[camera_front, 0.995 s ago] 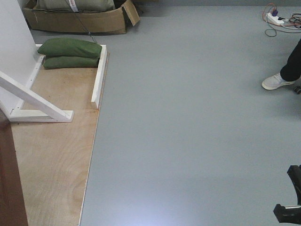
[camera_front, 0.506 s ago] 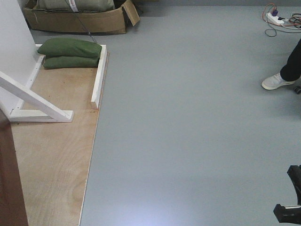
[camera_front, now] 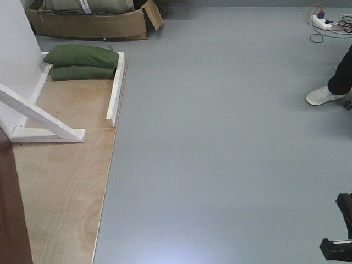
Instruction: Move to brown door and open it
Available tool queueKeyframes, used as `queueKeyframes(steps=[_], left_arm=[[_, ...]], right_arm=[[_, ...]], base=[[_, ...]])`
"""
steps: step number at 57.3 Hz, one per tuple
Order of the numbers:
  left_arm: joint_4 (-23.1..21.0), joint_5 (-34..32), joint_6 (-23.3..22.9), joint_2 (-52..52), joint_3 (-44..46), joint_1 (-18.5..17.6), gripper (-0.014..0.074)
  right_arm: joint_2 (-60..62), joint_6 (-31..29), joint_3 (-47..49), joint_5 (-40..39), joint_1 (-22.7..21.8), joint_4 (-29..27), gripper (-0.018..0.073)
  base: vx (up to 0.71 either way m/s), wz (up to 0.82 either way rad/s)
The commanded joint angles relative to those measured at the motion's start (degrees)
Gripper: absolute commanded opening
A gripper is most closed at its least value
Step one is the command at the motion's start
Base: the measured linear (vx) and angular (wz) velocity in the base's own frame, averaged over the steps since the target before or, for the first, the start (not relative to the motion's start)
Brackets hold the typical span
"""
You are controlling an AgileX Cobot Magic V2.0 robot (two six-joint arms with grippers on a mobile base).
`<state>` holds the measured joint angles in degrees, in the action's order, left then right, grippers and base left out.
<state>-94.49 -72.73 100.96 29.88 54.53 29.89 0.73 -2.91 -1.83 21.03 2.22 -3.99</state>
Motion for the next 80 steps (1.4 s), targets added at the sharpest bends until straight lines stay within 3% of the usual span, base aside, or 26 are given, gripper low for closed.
queueKeyframes(steps=[1,19,28,44,60,80], left_arm=[[3.42,-5.66,4.98,2.12,1.33,-0.31,0.0036],[5.16,-5.66,5.8,7.17,1.5,0.13,0.0036],[8.15,-5.66,5.73,10.41,1.81,3.5,0.0036],[6.16,-5.66,5.73,17.23,10.85,10.02,0.0036],[3.18,-5.66,5.61,23.64,17.61,10.34,0.0036],[3.16,-3.77,4.15,30.34,21.04,10.34,0.0036]], right_arm=[[0.32,-0.37,-0.25,-4.41,0.01,0.2,0.0],[0.32,-0.37,-0.25,-4.41,0.01,0.2,0.0],[0.32,-0.37,-0.25,-4.41,0.01,0.2,0.0],[0.32,-0.37,-0.25,-4.41,0.01,0.2,0.0],[0.32,-0.37,-0.25,-4.41,0.01,0.2,0.0],[0.32,-0.37,-0.25,-4.41,0.01,0.2,0.0]], base=[[0.0,0.0],[0.0,0.0],[0.0,0.0],[0.0,0.0],[0.0,0.0],[0.0,0.0]])
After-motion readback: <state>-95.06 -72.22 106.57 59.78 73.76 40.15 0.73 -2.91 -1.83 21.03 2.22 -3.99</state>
